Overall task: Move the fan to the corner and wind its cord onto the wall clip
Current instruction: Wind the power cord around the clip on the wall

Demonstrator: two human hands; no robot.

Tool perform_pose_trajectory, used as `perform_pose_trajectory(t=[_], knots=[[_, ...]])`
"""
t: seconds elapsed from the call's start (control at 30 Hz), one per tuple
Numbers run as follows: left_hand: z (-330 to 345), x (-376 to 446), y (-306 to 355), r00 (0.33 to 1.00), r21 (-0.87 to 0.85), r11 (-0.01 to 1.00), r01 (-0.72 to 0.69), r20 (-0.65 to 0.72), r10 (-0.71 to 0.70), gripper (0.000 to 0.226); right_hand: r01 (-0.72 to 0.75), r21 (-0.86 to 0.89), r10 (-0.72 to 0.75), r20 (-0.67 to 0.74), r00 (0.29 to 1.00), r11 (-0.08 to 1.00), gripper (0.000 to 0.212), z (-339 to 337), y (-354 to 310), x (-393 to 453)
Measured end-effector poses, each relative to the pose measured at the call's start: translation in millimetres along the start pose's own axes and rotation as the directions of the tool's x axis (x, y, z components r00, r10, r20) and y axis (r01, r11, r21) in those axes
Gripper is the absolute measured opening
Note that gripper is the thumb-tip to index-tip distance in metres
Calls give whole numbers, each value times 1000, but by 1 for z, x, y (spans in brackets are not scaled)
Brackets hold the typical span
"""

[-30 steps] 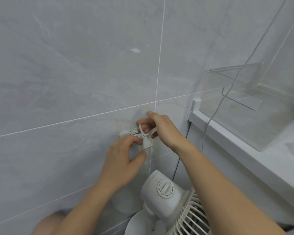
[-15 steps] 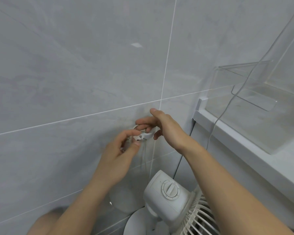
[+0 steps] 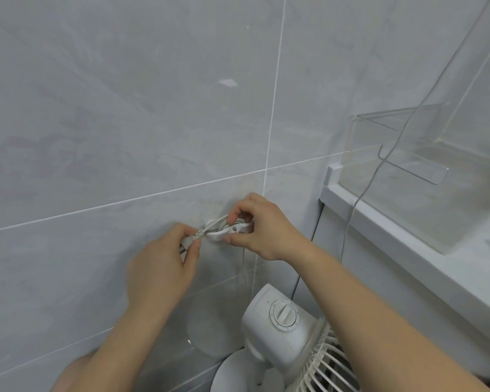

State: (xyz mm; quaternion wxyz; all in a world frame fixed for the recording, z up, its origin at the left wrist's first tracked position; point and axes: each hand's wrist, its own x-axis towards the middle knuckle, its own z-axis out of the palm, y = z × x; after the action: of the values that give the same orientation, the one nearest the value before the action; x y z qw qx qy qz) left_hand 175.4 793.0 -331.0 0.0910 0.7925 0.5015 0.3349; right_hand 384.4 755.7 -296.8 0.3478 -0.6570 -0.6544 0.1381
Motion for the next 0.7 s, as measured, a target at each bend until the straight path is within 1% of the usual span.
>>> perform_pose_trajectory(t=[0.1, 0.27, 0.5, 0.6, 0.7], knots=[[1, -3, 1, 1000, 41, 999, 5, -22, -4, 12, 29, -75, -29, 2, 1000, 997, 30, 4, -2, 1], [10, -12, -3, 999, 56, 998, 29, -21, -28, 20, 16, -134, -25, -66, 998, 991, 29, 5, -3, 3], [18, -12, -3, 995, 52, 995, 89, -36, -88, 24, 4, -116, -16, -98, 995, 993, 32, 4, -3, 5], [18, -14, -5, 993, 18, 994, 110, -49, -109, 21, 11, -100, -19, -79, 997, 995, 30, 3, -1, 5], [18, -13, -8, 994, 51, 993, 106, -47, -103, 21, -5, -74, 2, -53, 999, 997, 29, 1, 1, 6]])
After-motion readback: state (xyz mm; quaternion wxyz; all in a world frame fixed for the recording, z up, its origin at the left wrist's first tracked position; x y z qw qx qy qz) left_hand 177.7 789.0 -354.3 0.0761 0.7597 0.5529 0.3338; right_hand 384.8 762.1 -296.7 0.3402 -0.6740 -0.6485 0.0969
